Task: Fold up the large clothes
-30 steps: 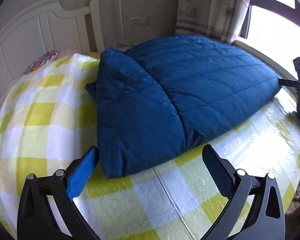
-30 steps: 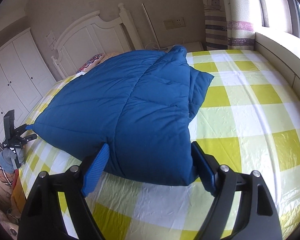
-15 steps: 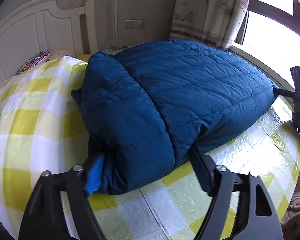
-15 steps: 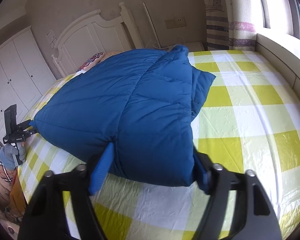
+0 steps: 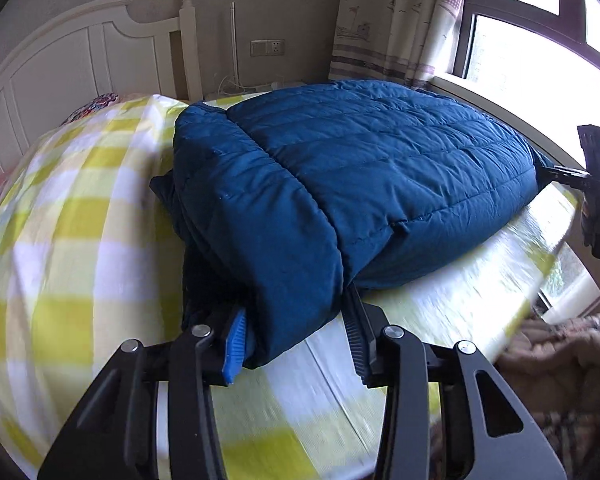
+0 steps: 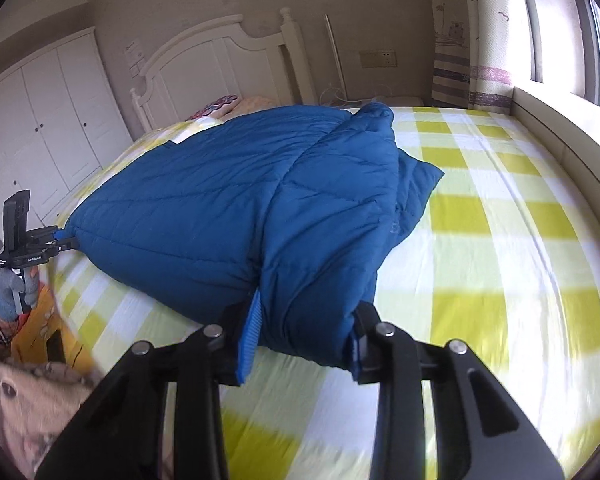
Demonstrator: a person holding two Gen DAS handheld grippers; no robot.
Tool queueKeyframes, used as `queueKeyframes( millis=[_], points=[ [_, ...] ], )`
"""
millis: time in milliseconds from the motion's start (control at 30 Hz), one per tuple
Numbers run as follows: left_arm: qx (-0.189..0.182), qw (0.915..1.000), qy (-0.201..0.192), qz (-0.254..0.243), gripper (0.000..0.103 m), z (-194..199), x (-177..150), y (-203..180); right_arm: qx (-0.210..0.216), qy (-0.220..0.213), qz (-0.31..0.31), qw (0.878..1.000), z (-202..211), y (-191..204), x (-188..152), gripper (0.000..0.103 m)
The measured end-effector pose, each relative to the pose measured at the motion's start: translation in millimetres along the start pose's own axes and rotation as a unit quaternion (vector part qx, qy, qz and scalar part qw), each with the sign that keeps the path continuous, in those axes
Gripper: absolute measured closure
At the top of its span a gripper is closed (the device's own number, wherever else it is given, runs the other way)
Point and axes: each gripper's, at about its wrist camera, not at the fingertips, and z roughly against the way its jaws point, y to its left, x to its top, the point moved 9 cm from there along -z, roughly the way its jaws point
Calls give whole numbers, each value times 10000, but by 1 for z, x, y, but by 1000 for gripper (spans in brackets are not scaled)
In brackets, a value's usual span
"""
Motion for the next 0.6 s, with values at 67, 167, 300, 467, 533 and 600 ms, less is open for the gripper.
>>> queueKeyframes(
  millis=[67,167,300,467,533,600],
  points=[
    [9,10000,-16,44,64,18,-20,-12,8,-21,-47,10000,16,8,-16,68],
    [1,9999,-66,146,64,36,-42,-19,51,-73,-75,9999,36,19,-41,68],
    [-99,9996,-67,264,61,46,-58,-23,-19,-64,-95,9999,46,21,-52,53],
    [147,9985,-343,392,4,89,-53,-5,-731,-609,-277,9951,99,-6,-28,27],
    [99,9955,-716,614,4,114,-31,3,-994,-1160,-385,9875,127,-12,4,24],
    [122,9855,-1379,985,4,148,13,12,-1104,-1778,-348,9772,149,-3,45,8]
  ],
)
